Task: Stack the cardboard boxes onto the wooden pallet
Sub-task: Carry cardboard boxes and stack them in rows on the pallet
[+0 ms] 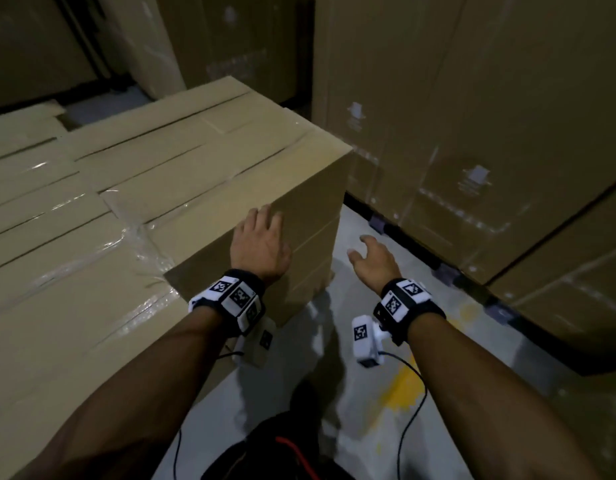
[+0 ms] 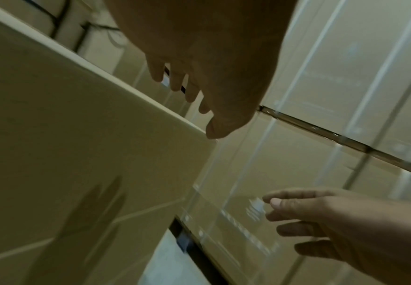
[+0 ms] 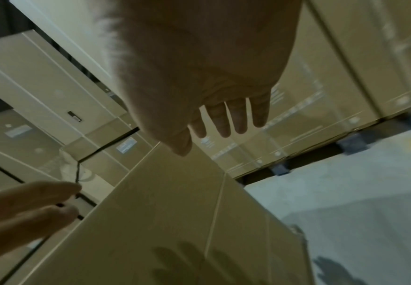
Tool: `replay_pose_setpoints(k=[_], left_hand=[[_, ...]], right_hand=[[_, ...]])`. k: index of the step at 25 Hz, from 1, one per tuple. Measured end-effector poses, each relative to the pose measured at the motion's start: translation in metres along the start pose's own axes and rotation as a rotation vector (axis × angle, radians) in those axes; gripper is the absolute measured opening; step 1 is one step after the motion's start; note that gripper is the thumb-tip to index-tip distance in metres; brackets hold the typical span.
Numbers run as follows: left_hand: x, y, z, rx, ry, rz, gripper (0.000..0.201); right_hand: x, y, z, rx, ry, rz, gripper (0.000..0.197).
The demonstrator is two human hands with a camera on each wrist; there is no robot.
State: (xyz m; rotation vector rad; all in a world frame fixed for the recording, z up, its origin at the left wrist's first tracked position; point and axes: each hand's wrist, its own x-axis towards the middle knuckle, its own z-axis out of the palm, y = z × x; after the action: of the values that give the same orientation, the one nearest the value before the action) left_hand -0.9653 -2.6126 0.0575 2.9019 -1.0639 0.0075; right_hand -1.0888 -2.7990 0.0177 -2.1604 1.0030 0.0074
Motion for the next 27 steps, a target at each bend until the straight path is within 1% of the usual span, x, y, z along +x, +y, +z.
replay_pose_setpoints(k=[3, 5, 6, 10, 12, 15, 17, 19, 23, 27], left_hand=[[0.043, -0.004, 0.004, 0.007, 0.006, -0.072, 0.072], [0.075, -0.010, 0.007, -0.015, -0.009, -0.109, 0.077], [0.085, -0.011, 0.009, -0.028, -0.040, -0.136, 0.079], [0.111, -0.018, 0.018, -0.048, -0.063, -0.215, 0.081], [0.117, -0.019, 0.027, -0.049, -0.074, -0.282, 0.080], [0.121, -0.020, 0.037, -0.013, -0.096, -0.390, 0.081], [0.120, -0.017, 0.043, 0.051, -0.111, -0.440, 0.083], [0.119, -0.015, 0.045, 0.069, -0.099, -0.460, 0.085], [0.119, -0.015, 0.047, 0.086, -0.111, -0.480, 0.091], [0.121, -0.015, 0.045, 0.098, -0.117, -0.504, 0.097]], right_hand=[[0.066, -0.030, -0.007, 0.154, 0.034, -0.020, 0.058], [0.108, -0.054, -0.015, 0.191, 0.079, -0.042, 0.061], [0.125, -0.065, -0.019, 0.183, 0.095, -0.053, 0.062], [0.189, -0.109, -0.035, 0.075, 0.113, -0.126, 0.068], [0.219, -0.128, -0.038, -0.031, 0.071, -0.165, 0.071], [0.256, -0.145, -0.039, -0.169, 0.004, -0.180, 0.077], [0.272, -0.150, -0.035, -0.221, -0.070, -0.196, 0.080], [0.276, -0.153, -0.032, -0.264, -0.120, -0.222, 0.082], [0.275, -0.147, -0.026, -0.406, -0.108, -0.276, 0.087], [0.281, -0.144, -0.022, -0.443, -0.116, -0.316, 0.087]])
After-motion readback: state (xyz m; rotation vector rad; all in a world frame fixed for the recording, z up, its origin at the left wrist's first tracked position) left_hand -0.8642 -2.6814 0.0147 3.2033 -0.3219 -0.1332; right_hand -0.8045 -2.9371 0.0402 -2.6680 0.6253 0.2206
